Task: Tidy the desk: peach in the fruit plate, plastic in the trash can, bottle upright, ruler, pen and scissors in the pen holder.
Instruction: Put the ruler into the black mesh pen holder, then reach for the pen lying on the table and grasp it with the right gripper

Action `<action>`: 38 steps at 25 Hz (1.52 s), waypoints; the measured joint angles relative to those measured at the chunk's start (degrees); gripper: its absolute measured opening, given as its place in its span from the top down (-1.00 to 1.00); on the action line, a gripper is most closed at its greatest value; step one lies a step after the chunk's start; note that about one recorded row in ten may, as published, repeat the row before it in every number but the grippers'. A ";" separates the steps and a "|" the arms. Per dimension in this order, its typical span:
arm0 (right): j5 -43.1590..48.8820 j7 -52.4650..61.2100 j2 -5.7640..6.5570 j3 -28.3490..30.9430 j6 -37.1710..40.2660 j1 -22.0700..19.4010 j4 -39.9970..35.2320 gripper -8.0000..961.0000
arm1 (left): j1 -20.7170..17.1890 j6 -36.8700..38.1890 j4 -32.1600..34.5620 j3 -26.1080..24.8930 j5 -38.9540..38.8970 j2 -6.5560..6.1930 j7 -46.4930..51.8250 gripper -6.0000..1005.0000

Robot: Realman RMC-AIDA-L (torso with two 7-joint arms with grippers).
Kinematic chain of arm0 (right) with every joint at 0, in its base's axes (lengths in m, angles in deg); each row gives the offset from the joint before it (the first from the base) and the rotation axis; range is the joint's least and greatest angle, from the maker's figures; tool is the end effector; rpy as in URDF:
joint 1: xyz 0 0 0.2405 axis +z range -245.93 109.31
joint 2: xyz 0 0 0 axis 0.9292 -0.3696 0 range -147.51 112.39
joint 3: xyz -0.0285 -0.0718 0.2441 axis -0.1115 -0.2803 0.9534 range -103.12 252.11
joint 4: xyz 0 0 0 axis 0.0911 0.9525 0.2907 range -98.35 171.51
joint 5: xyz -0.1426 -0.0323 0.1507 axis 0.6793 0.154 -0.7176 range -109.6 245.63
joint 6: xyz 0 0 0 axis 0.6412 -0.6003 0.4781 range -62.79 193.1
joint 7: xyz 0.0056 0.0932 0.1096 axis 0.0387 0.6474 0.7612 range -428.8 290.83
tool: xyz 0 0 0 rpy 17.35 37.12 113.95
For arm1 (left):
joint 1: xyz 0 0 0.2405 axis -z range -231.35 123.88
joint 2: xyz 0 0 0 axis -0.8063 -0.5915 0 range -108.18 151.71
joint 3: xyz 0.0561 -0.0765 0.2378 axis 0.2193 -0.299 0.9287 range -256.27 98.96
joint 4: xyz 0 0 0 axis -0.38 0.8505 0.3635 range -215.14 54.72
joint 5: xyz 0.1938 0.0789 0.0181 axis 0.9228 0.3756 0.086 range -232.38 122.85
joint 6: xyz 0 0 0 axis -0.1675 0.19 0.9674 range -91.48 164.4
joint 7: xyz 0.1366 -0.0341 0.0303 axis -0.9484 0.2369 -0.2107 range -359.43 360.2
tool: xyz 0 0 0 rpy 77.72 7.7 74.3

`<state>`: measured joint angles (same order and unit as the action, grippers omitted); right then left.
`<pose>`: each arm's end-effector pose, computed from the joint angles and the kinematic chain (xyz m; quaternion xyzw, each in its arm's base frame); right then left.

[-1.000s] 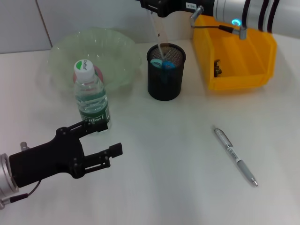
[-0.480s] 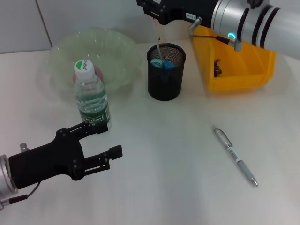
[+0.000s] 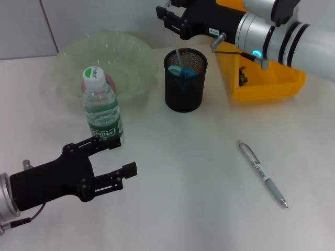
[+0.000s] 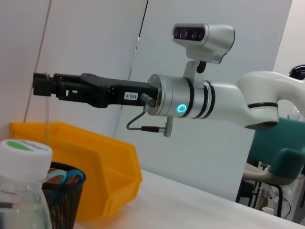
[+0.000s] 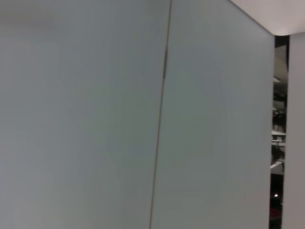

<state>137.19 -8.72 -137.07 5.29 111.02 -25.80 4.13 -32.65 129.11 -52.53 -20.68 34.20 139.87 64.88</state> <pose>0.1643 0.4475 -0.0224 -0.8825 0.1184 0.2730 0.3641 -0.2698 0.2737 -0.0268 -0.9103 -0.1858 -0.3535 0.1091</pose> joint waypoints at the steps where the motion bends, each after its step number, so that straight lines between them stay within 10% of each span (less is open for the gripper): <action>1: -0.68 -0.53 0.00 -0.02 -0.06 0.00 0.46 0.12 | 0.00 0.00 0.00 -0.06 0.00 0.01 0.00 -0.58; 38: -1.07 -0.56 0.19 0.06 -0.04 -0.93 4.24 0.00 | 0.00 0.13 0.52 -0.47 -0.24 -0.07 0.11 -0.57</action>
<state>136.13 -9.27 -136.88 5.35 110.98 -26.73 8.37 -32.64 129.24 -52.01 -21.16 33.97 139.80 64.98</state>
